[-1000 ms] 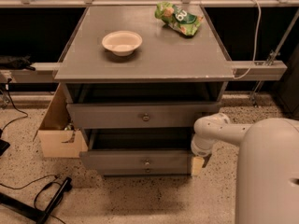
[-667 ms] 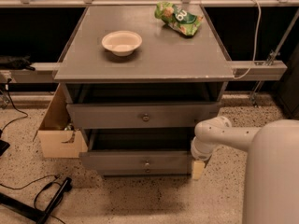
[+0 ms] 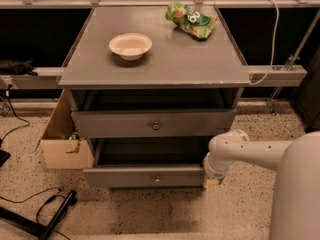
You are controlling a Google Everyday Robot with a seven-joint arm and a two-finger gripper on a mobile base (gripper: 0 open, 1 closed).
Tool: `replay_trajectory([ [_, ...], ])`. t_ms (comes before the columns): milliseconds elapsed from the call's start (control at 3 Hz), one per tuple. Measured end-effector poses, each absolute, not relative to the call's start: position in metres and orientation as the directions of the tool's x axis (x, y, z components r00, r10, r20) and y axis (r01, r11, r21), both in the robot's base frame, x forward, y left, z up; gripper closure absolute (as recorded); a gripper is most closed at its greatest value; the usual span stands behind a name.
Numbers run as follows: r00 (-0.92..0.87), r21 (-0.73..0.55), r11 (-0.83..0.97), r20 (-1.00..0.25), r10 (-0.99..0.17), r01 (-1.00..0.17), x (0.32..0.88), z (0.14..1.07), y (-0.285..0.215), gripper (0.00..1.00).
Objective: Open middle drawer
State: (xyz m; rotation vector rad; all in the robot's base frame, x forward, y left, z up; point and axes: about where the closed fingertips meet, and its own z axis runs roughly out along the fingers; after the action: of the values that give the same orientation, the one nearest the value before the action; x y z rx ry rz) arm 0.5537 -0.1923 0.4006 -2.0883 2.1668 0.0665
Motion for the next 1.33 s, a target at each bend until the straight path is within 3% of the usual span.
replay_trajectory([
  [667,0.069,0.039,-0.069,0.001,-0.998,-0.997,0.516,0.415,-0.211,0.96],
  [1333,0.047,0.065,-0.046,0.006,-0.999,-0.997,0.507,0.409,-0.218,1.00],
])
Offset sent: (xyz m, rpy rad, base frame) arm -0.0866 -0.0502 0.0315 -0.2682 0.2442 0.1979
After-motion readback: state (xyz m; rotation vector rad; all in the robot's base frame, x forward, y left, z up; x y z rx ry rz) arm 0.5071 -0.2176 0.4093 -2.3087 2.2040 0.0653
